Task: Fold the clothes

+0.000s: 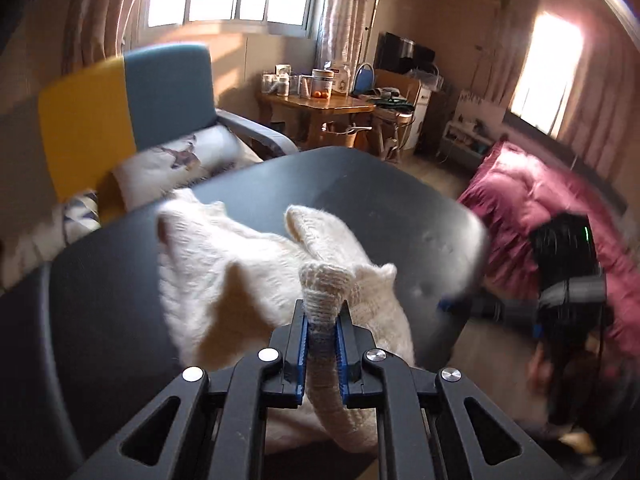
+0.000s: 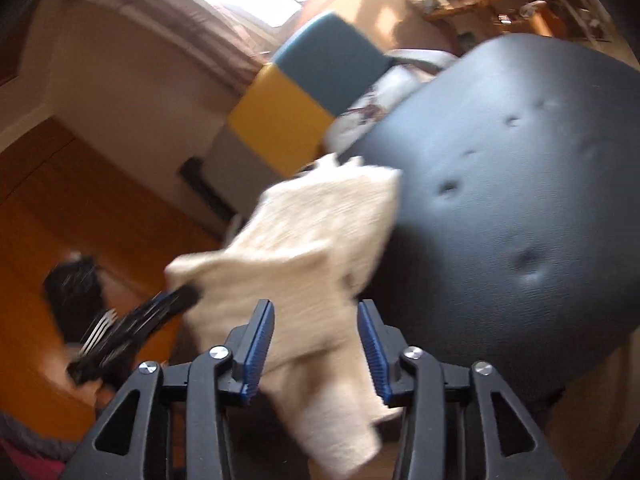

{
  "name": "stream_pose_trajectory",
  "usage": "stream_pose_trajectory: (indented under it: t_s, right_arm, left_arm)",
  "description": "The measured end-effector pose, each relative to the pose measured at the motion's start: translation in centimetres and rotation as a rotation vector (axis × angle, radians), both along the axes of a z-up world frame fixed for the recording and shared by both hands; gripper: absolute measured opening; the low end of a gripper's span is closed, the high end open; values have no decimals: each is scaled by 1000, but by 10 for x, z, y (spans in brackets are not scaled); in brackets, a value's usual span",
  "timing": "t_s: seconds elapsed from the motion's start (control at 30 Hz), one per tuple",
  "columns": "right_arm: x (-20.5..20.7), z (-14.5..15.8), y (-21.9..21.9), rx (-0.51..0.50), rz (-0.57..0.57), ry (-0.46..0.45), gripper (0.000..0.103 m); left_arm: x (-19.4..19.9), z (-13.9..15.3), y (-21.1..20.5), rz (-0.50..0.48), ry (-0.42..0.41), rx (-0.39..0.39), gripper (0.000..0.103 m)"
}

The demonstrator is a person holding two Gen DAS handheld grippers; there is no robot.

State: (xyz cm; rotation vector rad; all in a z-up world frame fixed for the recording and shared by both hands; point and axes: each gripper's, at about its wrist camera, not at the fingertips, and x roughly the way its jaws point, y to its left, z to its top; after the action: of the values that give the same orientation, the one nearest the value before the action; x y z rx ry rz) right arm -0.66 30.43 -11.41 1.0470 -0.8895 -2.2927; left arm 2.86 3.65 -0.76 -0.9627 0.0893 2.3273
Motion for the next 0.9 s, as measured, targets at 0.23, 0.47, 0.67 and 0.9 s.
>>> stream_pose_trajectory:
  t_s: [0.23,0.47,0.67,0.9]
  right_arm:
    - [-53,-7,-36,-175,35,-92,63]
    - [-75,-24,-78,-9,42,-179,67]
    - [-67,-6,-90,273,50,-61,20]
    - [-59,13,-97,636,39,53,17]
  left_arm:
    - [14,-8,-53,63,-34,39,12]
    - [27,-15,-58,77,-67,128,13]
    - [25,-12,-82,98,-133,271,13]
    - [17,22,-171,258,-107,612,8]
